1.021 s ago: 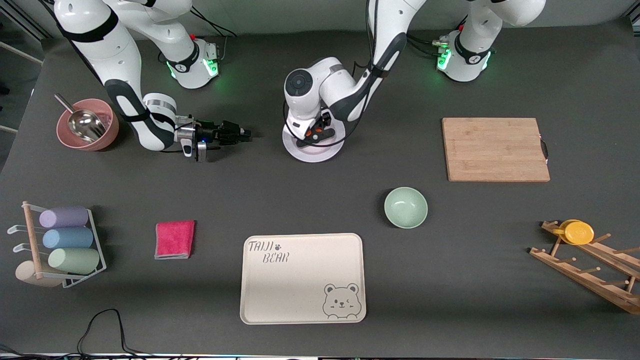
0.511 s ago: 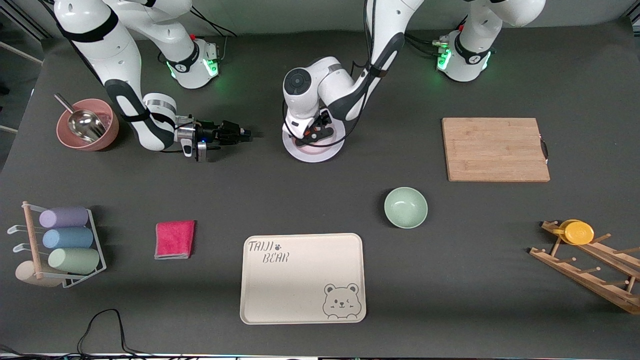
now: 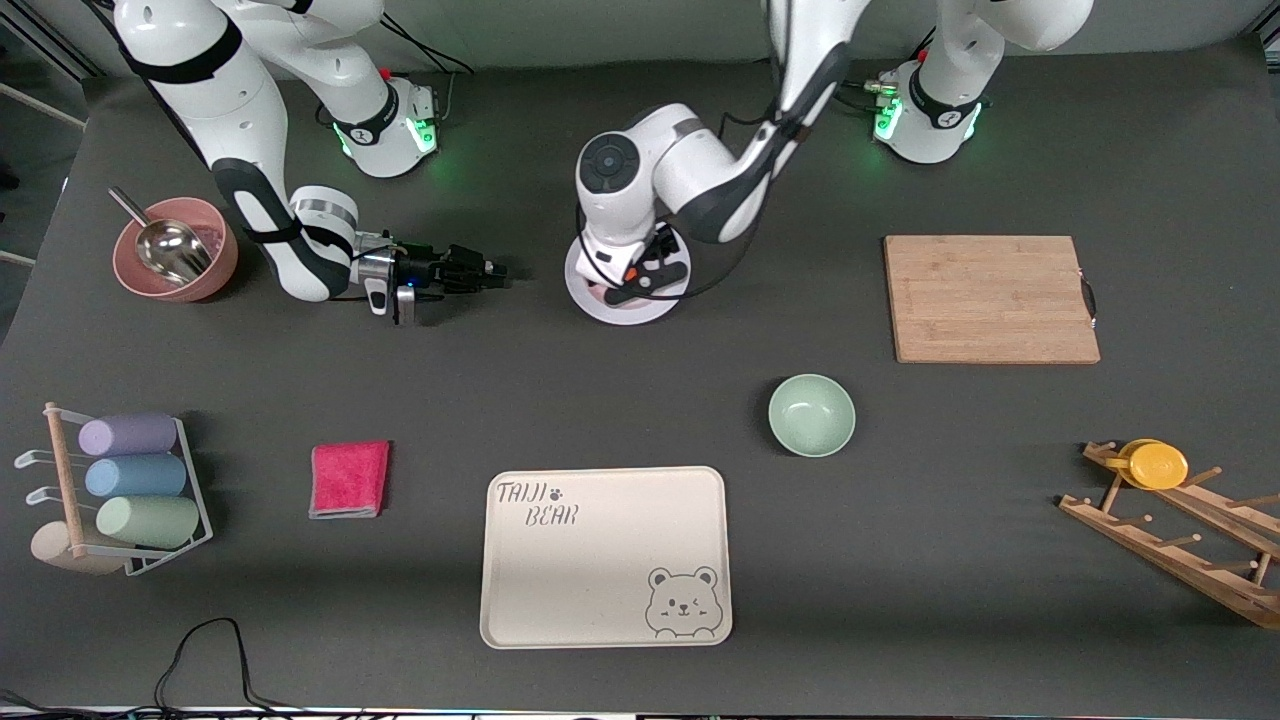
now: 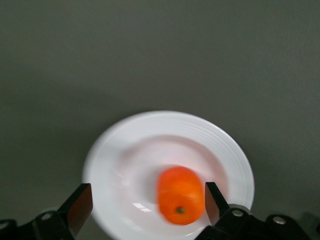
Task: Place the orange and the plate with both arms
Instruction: 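Open the left gripper to release the orange and withdraw the left arm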
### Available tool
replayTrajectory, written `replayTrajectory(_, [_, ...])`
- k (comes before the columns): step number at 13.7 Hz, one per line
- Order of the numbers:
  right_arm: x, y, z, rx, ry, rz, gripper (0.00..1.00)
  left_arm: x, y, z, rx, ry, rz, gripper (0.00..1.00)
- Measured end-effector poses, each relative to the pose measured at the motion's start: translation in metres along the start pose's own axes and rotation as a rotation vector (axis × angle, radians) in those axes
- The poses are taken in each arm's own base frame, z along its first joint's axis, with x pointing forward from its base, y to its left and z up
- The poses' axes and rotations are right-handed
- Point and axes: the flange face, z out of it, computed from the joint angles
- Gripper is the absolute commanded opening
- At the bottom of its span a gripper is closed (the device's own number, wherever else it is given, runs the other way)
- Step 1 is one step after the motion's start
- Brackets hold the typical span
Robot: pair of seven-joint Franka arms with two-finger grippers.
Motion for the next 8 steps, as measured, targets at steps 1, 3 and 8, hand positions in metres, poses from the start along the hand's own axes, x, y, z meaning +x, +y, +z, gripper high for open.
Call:
replayTrajectory(1, [0.0, -0.005, 0.01, 0.007, 0.009, 0.001, 0.42, 0.025, -0.023, -0.034, 0.009, -0.011, 0.023, 1.0])
replayTrajectory(3, [0.0, -0.016, 0.034, 0.025, 0.026, -0.001, 0.42, 0.08, -0.083, -0.105, -0.009, -0.019, 0.042, 1.0])
replayTrajectory(8, [-0.002, -0.039, 0.09, 0.068, 0.066, 0.002, 0.42, 0.201, -0.257, -0.195, -0.032, -0.039, 0.133, 1.0])
